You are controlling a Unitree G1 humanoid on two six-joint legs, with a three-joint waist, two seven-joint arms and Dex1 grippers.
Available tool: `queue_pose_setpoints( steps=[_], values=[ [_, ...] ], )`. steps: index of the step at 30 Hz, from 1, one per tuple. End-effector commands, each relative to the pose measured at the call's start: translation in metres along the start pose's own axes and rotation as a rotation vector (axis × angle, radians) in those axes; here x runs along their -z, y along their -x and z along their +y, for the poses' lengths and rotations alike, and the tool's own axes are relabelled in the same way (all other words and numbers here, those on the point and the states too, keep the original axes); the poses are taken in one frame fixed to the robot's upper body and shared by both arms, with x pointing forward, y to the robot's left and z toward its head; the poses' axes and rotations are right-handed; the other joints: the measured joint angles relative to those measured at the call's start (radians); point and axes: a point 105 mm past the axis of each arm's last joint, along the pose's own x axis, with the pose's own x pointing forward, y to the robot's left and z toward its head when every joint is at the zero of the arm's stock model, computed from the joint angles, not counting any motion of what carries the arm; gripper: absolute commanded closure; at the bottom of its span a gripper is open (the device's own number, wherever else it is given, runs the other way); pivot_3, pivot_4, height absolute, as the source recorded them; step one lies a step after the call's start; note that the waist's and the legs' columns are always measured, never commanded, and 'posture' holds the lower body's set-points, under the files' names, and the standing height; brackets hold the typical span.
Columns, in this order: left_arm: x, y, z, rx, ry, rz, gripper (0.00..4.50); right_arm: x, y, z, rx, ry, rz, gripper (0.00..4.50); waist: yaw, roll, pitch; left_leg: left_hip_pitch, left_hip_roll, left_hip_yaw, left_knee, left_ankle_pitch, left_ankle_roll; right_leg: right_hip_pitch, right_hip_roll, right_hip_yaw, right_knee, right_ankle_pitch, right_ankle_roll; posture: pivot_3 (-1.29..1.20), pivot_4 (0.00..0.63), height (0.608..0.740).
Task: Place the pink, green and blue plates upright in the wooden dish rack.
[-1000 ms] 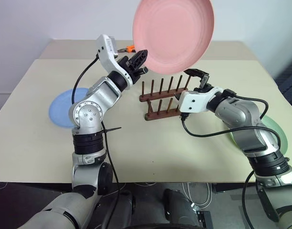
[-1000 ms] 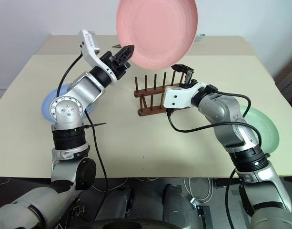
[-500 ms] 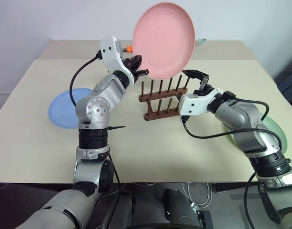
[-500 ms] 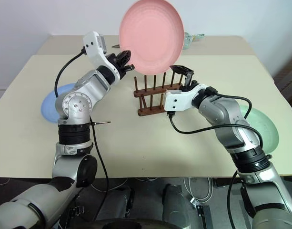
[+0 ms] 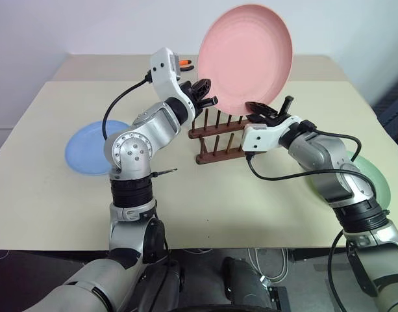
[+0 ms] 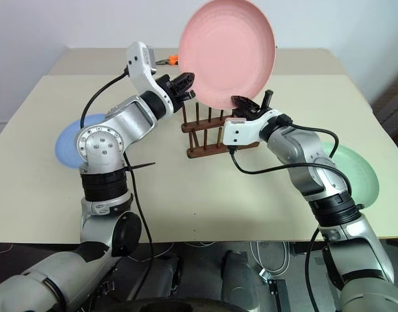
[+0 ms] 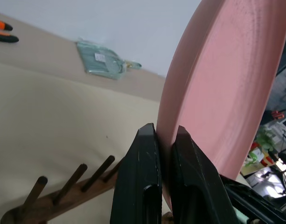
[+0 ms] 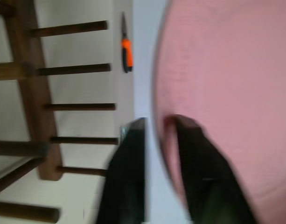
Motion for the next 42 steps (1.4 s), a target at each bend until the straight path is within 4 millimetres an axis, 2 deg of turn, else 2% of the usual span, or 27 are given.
queue_pose_setpoints(
  steps=[1, 3, 6, 8, 10, 12, 14, 17, 20, 23, 26, 30, 32, 36, 42],
  values=[
    [-0.011, 0.007, -0.015, 0.083, 0.059, -0.043, 3.47, 0.000, 0.000, -0.013, 0.056, 0.013, -0.007, 4.50, 0.000, 0.000, 0.000, 0.000, 0.000, 0.000, 0.000, 0.000, -0.001, 0.000, 0.000, 0.000, 0.000, 0.000, 0.000, 0.00, 0.150, 0.740],
    [-0.017, 0.008, -0.016, 0.103, 0.108, -0.065, 2.46, -0.003, 0.000, -0.013, 0.059, 0.015, -0.020, 4.50, 0.003, 0.000, 0.000, 0.000, 0.000, 0.000, 0.000, 0.001, -0.002, 0.000, 0.000, 0.000, 0.000, 0.000, 0.000, 0.00, 0.150, 0.740],
    [-0.043, 0.013, -0.010, 0.105, 0.134, -0.182, 0.98, -0.004, 0.003, -0.015, 0.069, 0.026, -0.033, 4.50, 0.002, 0.000, 0.000, 0.000, 0.000, 0.000, 0.000, 0.001, -0.002, 0.000, 0.000, 0.000, 0.000, 0.000, 0.000, 0.00, 0.150, 0.740],
    [-0.059, 0.017, 0.003, 0.062, 0.072, -0.248, 0.98, -0.002, 0.006, -0.018, 0.077, 0.005, -0.034, 4.50, -0.002, 0.000, 0.000, 0.000, 0.000, 0.000, 0.000, 0.002, -0.004, 0.000, 0.000, 0.000, 0.000, 0.000, 0.000, 0.00, 0.150, 0.740],
    [-0.071, 0.024, 0.018, 0.002, -0.099, -0.291, 0.98, 0.002, 0.012, -0.029, 0.118, -0.071, -0.040, 4.50, -0.006, 0.000, 0.000, 0.000, 0.000, 0.000, -0.001, 0.003, -0.005, 0.000, 0.000, 0.000, 0.000, 0.000, 0.000, 0.00, 0.150, 0.740],
    [-0.076, 0.033, 0.029, -0.002, -0.252, -0.308, 0.98, 0.005, 0.020, -0.046, 0.177, -0.255, -0.074, 4.50, -0.008, 0.000, 0.000, 0.001, 0.000, 0.001, -0.002, 0.003, -0.005, 0.000, 0.000, 0.000, 0.000, 0.000, 0.000, 0.00, 0.150, 0.740],
    [-0.069, 0.044, 0.036, 0.049, -0.414, -0.278, 0.98, 0.005, 0.032, -0.060, 0.205, -0.521, -0.141, 4.50, -0.009, 0.000, 0.000, 0.001, 0.000, 0.001, -0.002, 0.003, -0.005, 0.000, 0.000, 0.001, 0.000, 0.000, 0.000, 0.00, 0.150, 0.740],
    [-0.044, 0.059, 0.038, 0.178, -0.533, -0.183, 0.98, 0.005, 0.048, -0.071, 0.165, -0.898, -0.237, 4.50, -0.008, 0.001, 0.000, 0.000, 0.001, 0.000, -0.002, 0.001, -0.002, 0.000, 0.000, 0.001, -0.001, 0.000, -0.001, 0.00, 0.150, 0.740],
    [0.005, 0.078, 0.037, 0.350, -0.608, 0.017, 0.98, -0.013, 0.067, -0.080, 0.055, -1.216, -0.416, 4.50, -0.005, 0.001, 0.001, 0.000, 0.001, -0.001, -0.002, -0.001, 0.001, 0.000, 0.000, 0.001, -0.001, 0.000, -0.002, 0.00, 0.150, 0.740],
    [0.045, 0.096, 0.034, 0.486, -0.635, 0.178, 0.98, -0.017, 0.075, -0.084, -0.017, -1.421, -0.501, 4.50, -0.005, 0.004, 0.002, 0.000, 0.002, 0.000, -0.002, -0.001, 0.002, 0.000, 0.000, 0.001, -0.001, -0.002, -0.006, 0.00, 0.150, 0.740],
    [0.070, 0.102, 0.033, 0.533, -0.599, 0.256, 0.98, -0.012, 0.073, -0.071, -0.088, -1.523, -0.470, 4.50, -0.003, 0.004, 0.002, 0.000, 0.002, 0.000, -0.002, -0.001, 0.003, 0.000, 0.000, 0.001, -0.001, -0.002, -0.006, 0.00, 0.150, 0.740],
    [0.090, 0.107, 0.033, 0.559, -0.610, 0.322, 0.98, -0.007, 0.069, -0.060, -0.133, -1.564, -0.432, 4.50, -0.002, 0.005, 0.002, 0.000, 0.002, 0.001, -0.002, -0.002, 0.003, 0.000, 0.000, 0.001, -0.001, -0.002, -0.006, 0.00, 0.150, 0.740],
    [0.100, 0.111, 0.029, 0.588, -0.607, 0.348, 0.98, 0.002, 0.065, -0.055, -0.126, -1.578, -0.403, 4.50, -0.003, 0.005, 0.002, 0.000, 0.002, 0.001, -0.002, -0.002, 0.003, -0.001, 0.000, 0.001, -0.001, -0.002, -0.006, 0.00, 0.150, 0.740],
    [0.105, 0.112, 0.024, 0.604, -0.597, 0.356, 0.98, 0.017, 0.061, -0.051, -0.123, -1.597, -0.380, 4.50, -0.001, 0.005, 0.002, 0.000, 0.002, 0.001, -0.002, -0.002, 0.003, -0.001, 0.000, 0.001, -0.001, -0.002, -0.006, 0.00, 0.150, 0.740],
    [0.109, 0.110, 0.017, 0.621, -0.595, 0.368, 0.98, 0.025, 0.059, -0.046, -0.173, -1.615, -0.388, 4.50, -0.001, 0.005, 0.003, 0.000, 0.002, 0.001, -0.002, -0.002, 0.003, -0.001, 0.000, 0.001, -0.001, -0.002, -0.005, 0.00, 0.150, 0.740]
  ],
)
